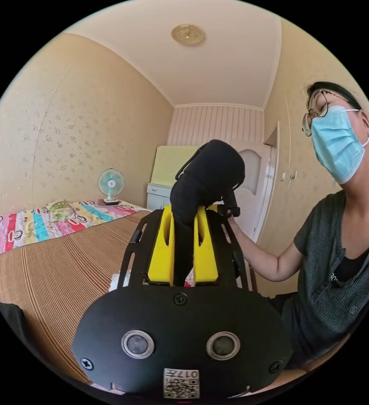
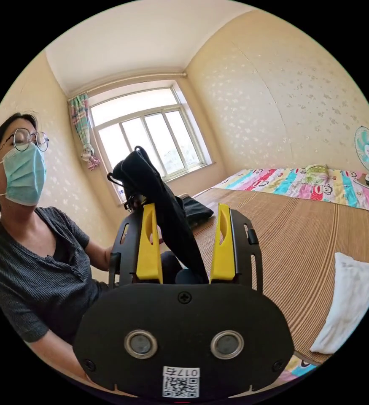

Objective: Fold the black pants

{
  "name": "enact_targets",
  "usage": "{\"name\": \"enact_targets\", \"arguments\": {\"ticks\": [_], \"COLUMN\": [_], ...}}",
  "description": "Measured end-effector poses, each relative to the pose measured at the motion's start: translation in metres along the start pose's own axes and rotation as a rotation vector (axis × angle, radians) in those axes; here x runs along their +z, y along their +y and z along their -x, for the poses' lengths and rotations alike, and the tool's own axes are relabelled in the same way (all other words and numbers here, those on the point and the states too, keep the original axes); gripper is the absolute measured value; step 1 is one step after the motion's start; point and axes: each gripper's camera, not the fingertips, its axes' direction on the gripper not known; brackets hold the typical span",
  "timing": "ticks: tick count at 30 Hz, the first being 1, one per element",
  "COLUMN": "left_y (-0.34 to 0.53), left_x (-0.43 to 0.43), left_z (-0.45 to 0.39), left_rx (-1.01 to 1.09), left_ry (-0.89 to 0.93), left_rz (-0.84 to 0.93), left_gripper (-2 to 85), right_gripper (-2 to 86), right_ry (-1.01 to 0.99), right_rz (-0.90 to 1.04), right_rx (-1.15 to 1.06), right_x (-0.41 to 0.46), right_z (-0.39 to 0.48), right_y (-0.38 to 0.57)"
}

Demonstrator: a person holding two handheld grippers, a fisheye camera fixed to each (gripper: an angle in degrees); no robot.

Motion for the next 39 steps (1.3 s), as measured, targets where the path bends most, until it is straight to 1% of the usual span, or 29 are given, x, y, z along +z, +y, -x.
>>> {"name": "enact_targets", "arguments": {"ticks": [1,3,5,6,7,8,9,10,12,13,14,17,20,22,24,26,27,28,30,31,32,33,35,36,38,39], "left_y": [0.0,0.004,0.012,0.017,0.027,0.038,0.042,0.043,0.037,0.032,0.027,0.02,0.016,0.017,0.018,0.013,0.011,0.007,0.006,0.006,0.005,0.004,0.002,0.002,0.005,0.003], "left_x": [0.004,-0.002,-0.015,-0.02,-0.034,-0.05,-0.055,-0.059,-0.046,-0.029,-0.01,0.026,0.019,0.012,0.009,0.006,0.004,0.001,-0.007,-0.015,-0.023,-0.027,-0.052,-0.061,-0.106,-0.117], "left_z": [0.006,0.023,0.055,0.059,0.061,0.05,0.04,0.017,-0.012,-0.022,-0.025,-0.011,0.003,0.009,0.01,0.005,0.003,0.001,0.005,0.01,0.015,0.017,0.017,0.019,0.028,0.029], "left_rx": [-0.033,-0.124,-0.346,-0.409,-0.498,-0.522,-0.504,-0.436,-0.376,-0.368,-0.353,-0.362,-0.393,-0.391,-0.36,-0.31,-0.29,-0.256,-0.222,-0.212,-0.208,-0.198,-0.179,-0.184,-0.261,-0.277], "left_ry": [0.011,-0.003,-0.013,-0.038,-0.099,-0.164,-0.195,-0.256,-0.333,-0.348,-0.302,-0.192,-0.147,-0.094,-0.031,-0.014,-0.011,0.019,0.115,0.162,0.186,0.19,0.077,0.059,-0.037,-0.072], "left_rz": [0.004,-0.046,-0.093,-0.112,-0.177,-0.265,-0.298,-0.305,-0.22,-0.131,-0.039,0.119,0.094,0.071,0.036,0.008,0.002,-0.02,-0.074,-0.124,-0.147,-0.148,-0.158,-0.168,-0.262,-0.277], "left_gripper": [7.0,7.3,9.3,10.1,11.6,12.2,12.4,12.6,12.4,12.7,13.4,17.0,16.5,14.1,12.0,10.4,10.1,9.6,8.4,6.6,4.0,3.0,0.4,0.1,-0.5,-0.6], "right_gripper": [5.7,4.4,3.6,3.3,3.1,3.0,2.8,2.7,2.8,2.8,2.9,3.2,3.5,3.7,3.8,3.9,4.0,4.0,3.9,3.7,3.6,3.2,2.7,2.5,2.2,1.9], "right_ry": [-0.011,-0.028,-0.036,-0.025,0.062,0.13,0.217,0.214,0.18,0.164,0.15,-0.019,-0.208,-0.433,-0.505,-0.544,-0.598,-0.674,-0.731,-0.699,-0.666,-0.59,-0.536,-0.512,-0.467,-0.393], "right_rz": [-0.052,-0.1,-0.158,-0.201,-0.19,-0.166,-0.12,-0.12,-0.117,-0.112,-0.103,-0.053,-0.046,-0.067,-0.083,-0.089,-0.096,-0.1,-0.116,-0.116,-0.106,-0.114,-0.171,-0.218,-0.3,-0.334], "right_rx": [0.033,0.122,0.249,0.321,0.385,0.407,0.417,0.409,0.392,0.374,0.364,0.367,0.471,0.542,0.543,0.536,0.535,0.535,0.526,0.509,0.495,0.473,0.478,0.467,0.467,0.459], "right_x": [0.001,0.001,0.0,-0.003,-0.006,-0.006,-0.002,0.004,0.012,0.015,0.017,0.024,0.016,0.009,0.004,0.002,0.002,0.003,-0.001,-0.009,-0.013,-0.024,-0.048,-0.066,-0.096,-0.116], "right_z": [-0.004,-0.014,-0.029,-0.036,-0.04,-0.04,-0.038,-0.036,-0.031,-0.026,-0.023,-0.022,-0.047,-0.072,-0.076,-0.075,-0.075,-0.077,-0.078,-0.076,-0.074,-0.07,-0.071,-0.072,-0.073,-0.069], "right_y": [-0.002,-0.005,-0.005,-0.004,-0.006,-0.007,-0.009,-0.009,-0.012,-0.016,-0.019,-0.029,-0.025,-0.019,-0.018,-0.021,-0.023,-0.024,-0.027,-0.03,-0.032,-0.034,-0.031,-0.028,-0.024,-0.027]}}
